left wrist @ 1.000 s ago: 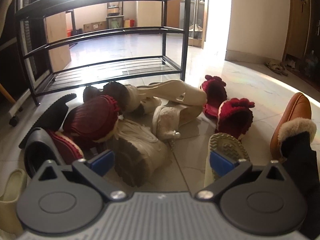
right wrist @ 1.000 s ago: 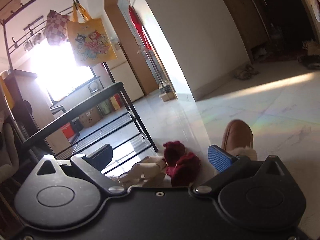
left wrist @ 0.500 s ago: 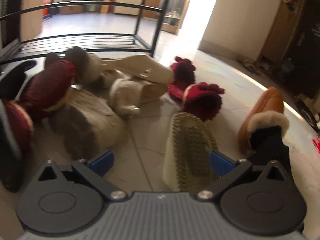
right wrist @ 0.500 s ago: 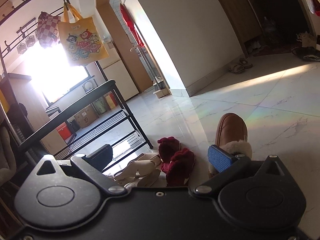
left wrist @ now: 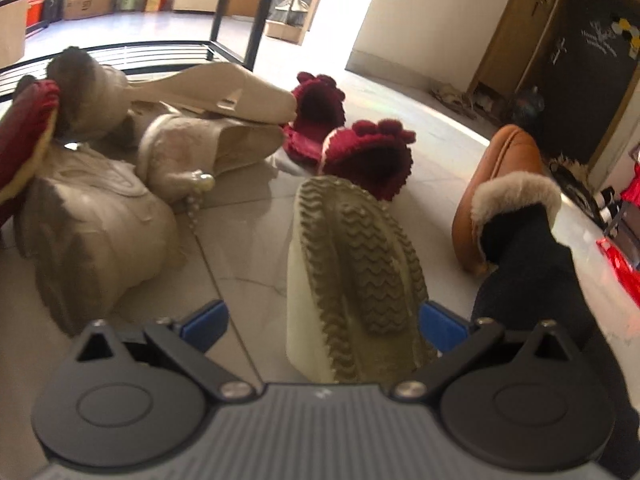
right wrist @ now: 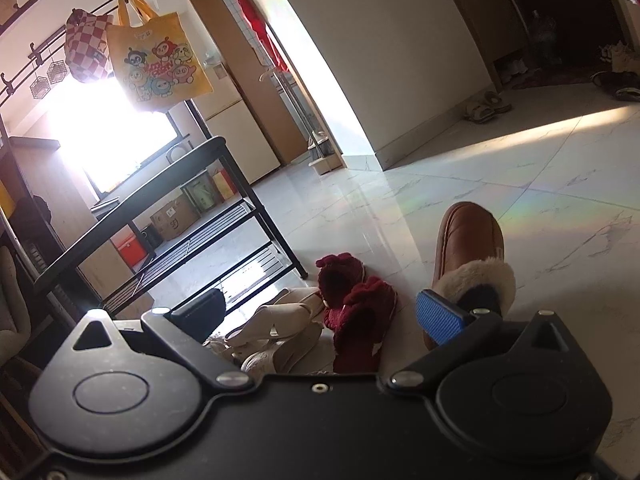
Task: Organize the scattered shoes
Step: 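Grasp the shoe with the ridged olive sole using the left tool, then lift the cream slide out of the heap with the left tool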
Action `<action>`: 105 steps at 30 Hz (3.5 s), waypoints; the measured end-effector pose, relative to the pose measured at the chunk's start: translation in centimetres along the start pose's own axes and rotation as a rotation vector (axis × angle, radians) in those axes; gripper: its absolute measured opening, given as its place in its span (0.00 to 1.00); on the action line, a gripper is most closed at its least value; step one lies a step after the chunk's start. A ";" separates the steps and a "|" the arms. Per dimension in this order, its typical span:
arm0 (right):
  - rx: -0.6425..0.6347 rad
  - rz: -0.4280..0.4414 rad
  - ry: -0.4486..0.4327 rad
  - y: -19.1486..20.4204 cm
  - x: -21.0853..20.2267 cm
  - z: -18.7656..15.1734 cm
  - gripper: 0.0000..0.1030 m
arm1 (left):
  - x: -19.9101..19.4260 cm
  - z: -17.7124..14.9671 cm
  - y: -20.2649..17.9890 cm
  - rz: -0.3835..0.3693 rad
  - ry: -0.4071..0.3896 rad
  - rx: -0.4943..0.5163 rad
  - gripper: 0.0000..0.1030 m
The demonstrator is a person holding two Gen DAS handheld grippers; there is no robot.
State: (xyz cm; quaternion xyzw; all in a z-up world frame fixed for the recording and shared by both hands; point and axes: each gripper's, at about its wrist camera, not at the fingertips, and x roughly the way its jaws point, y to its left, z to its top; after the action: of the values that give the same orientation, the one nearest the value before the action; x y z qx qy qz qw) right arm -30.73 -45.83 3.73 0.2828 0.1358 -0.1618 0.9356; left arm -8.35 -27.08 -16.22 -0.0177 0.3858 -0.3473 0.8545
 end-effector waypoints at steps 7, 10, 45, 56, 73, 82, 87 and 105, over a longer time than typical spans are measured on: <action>0.014 -0.001 0.027 -0.8 0.8 -0.6 1.00 | 1.1 0.3 -0.8 -0.012 0.007 0.010 0.99; 0.020 -0.007 0.037 -1.0 1.1 -0.7 1.00 | 1.8 0.4 -1.0 -0.013 0.012 0.013 0.99; 0.009 0.048 0.068 1.5 1.2 -0.6 1.00 | 1.1 0.9 1.1 -0.007 0.056 -0.059 0.95; 0.042 0.044 0.078 0.3 2.3 -0.5 1.00 | 1.9 -2.0 1.1 -0.045 0.109 -0.034 0.83; 0.054 0.066 0.091 0.8 3.6 -0.4 1.00 | 0.2 -0.7 2.4 -0.155 0.118 -0.059 0.31; 0.062 0.059 0.094 0.4 2.7 -0.6 1.00 | 0.1 -2.6 2.3 -0.167 0.170 -0.050 0.40; 0.065 0.057 0.096 0.4 2.7 -0.8 1.00 | 0.3 -2.5 0.9 -0.178 0.129 -0.009 0.34; 0.075 0.057 0.105 0.7 2.5 -1.2 1.00 | -2.0 -0.9 1.2 -0.212 0.086 -0.013 0.18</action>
State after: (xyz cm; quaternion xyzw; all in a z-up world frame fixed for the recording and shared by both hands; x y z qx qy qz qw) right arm -28.36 -45.14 2.19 0.3295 0.1705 -0.1248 0.9202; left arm -9.16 -24.74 -15.89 -0.0489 0.4203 -0.4337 0.7955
